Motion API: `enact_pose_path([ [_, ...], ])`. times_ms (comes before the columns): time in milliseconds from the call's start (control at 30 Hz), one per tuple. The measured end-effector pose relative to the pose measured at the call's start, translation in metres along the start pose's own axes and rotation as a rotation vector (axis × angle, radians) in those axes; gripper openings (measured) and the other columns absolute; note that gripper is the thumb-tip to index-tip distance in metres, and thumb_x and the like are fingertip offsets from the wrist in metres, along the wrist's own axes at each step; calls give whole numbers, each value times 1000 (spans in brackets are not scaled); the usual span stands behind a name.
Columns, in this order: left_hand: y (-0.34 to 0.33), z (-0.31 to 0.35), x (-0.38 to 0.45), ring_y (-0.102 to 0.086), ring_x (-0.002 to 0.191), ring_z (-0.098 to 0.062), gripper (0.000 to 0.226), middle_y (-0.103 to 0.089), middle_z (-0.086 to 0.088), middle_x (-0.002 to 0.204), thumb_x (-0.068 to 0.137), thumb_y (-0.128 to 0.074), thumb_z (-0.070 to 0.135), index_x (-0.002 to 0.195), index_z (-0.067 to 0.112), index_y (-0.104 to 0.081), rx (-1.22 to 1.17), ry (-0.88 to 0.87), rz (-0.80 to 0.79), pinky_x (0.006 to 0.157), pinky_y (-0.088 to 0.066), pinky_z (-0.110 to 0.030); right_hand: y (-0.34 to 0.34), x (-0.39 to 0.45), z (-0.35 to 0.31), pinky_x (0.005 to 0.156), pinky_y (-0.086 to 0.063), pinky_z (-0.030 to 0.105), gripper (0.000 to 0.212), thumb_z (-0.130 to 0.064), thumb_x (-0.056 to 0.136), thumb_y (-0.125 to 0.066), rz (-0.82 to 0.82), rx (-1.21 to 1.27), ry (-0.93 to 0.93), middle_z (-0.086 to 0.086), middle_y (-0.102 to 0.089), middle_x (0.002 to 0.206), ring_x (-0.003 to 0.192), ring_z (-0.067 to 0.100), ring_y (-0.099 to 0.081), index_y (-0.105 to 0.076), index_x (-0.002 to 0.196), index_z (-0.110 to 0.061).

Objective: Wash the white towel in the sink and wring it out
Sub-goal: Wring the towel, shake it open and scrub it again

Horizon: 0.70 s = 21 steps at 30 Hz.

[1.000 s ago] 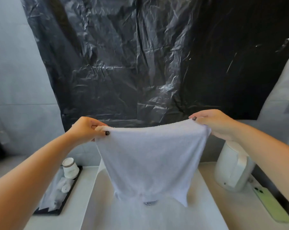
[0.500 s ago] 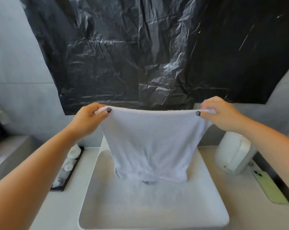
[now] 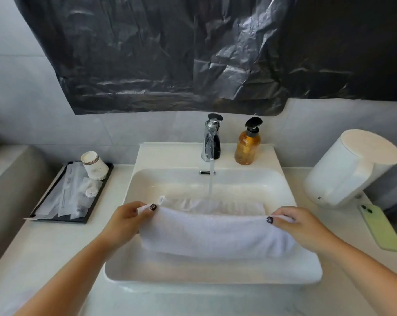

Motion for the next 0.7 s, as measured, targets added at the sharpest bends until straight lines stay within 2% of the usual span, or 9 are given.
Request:
enact_pose_path([
  [133, -7, 2, 41, -64, 93, -25, 38, -68, -5, 98, 84, -74, 43, 108, 14, -67, 163, 31, 261, 73, -46, -29, 6, 44, -14, 77, -42, 19, 6, -13, 88, -69, 310, -87, -20, 1, -71, 101, 101, 22, -63, -73, 92, -12],
  [200, -22, 13, 51, -56, 118, -28, 50, -60, -10, 126, 88, -71, 31, 130, 10, -54, 426, -150, 365, 93, -45, -29, -4, 59, -24, 94, -40, 27, 30, -15, 89, -66, 408, -368, 44, 5, -57, 126, 121, 25, -51, -64, 119, -14],
  [267, -59, 18, 52, -35, 143, -29, 71, -42, -15, 150, 85, -71, 32, 145, 7, -41, 659, -400, 148, 115, -32, -40, -39, 64, -30, 108, -31, 36, 54, -26, 89, -64, 169, -572, 149, 2, -37, 146, 138, 23, -33, -47, 140, -20],
  [367, -105, -24, 40, 10, 152, -23, 98, 5, -2, 165, 84, -64, 37, 159, 21, -3, 1196, -352, -381, 123, -6, -51, -101, 48, -1, 120, -9, 46, 80, -36, 86, -58, -348, -919, 178, 1, 1, 161, 150, 25, 7, -17, 154, -25],
  [433, -106, -48, 37, 14, 150, -31, 107, 17, -1, 162, 80, -63, 37, 156, 24, 11, 1460, -329, -433, 119, -10, -62, -118, 39, 25, 118, -6, 56, 94, -27, 82, -60, -434, -1046, 124, 3, 16, 161, 149, 29, 16, -1, 155, -25],
  [467, -103, -52, 37, -1, 150, -37, 112, 4, -6, 164, 72, -70, 35, 156, 22, 3, 1515, -354, -411, 111, -25, -66, -121, 34, 30, 116, -14, 59, 99, -18, 78, -64, -423, -1069, 153, 7, 11, 163, 150, 33, 8, -3, 156, -23],
  [567, -99, -60, 45, -64, 115, -39, 105, -60, -13, 137, 42, -87, 16, 138, 17, -43, 1570, -570, -303, 69, -59, -50, -117, 38, 30, 81, -56, 48, 90, -2, 42, -83, -264, -1121, 323, 14, -58, 135, 121, 34, -59, -60, 129, -12],
  [633, -100, -55, 43, -74, 85, -32, 79, -73, -7, 111, 44, -82, 5, 117, 17, -56, 1483, -632, -259, 46, -57, -38, -109, 42, 16, 70, -58, 36, 62, 3, 53, -78, -203, -992, 366, 5, -70, 113, 103, 28, -68, -72, 112, -15],
  [700, -99, -28, 45, -70, 64, -30, 42, -75, -1, 89, 61, -68, 7, 101, 21, -65, 1278, -652, -191, 42, -52, -32, -91, 57, 6, 75, -51, 31, 45, 0, 79, -55, -202, -758, 222, -1, -69, 112, 104, 24, -64, -70, 115, -24],
])
Point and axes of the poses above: each hand's wrist, its own x-axis towards the middle knuckle, its own y-axis out of the back of the hand, z = x × y, the point moved 6 cm from there along x, towards the middle knuckle
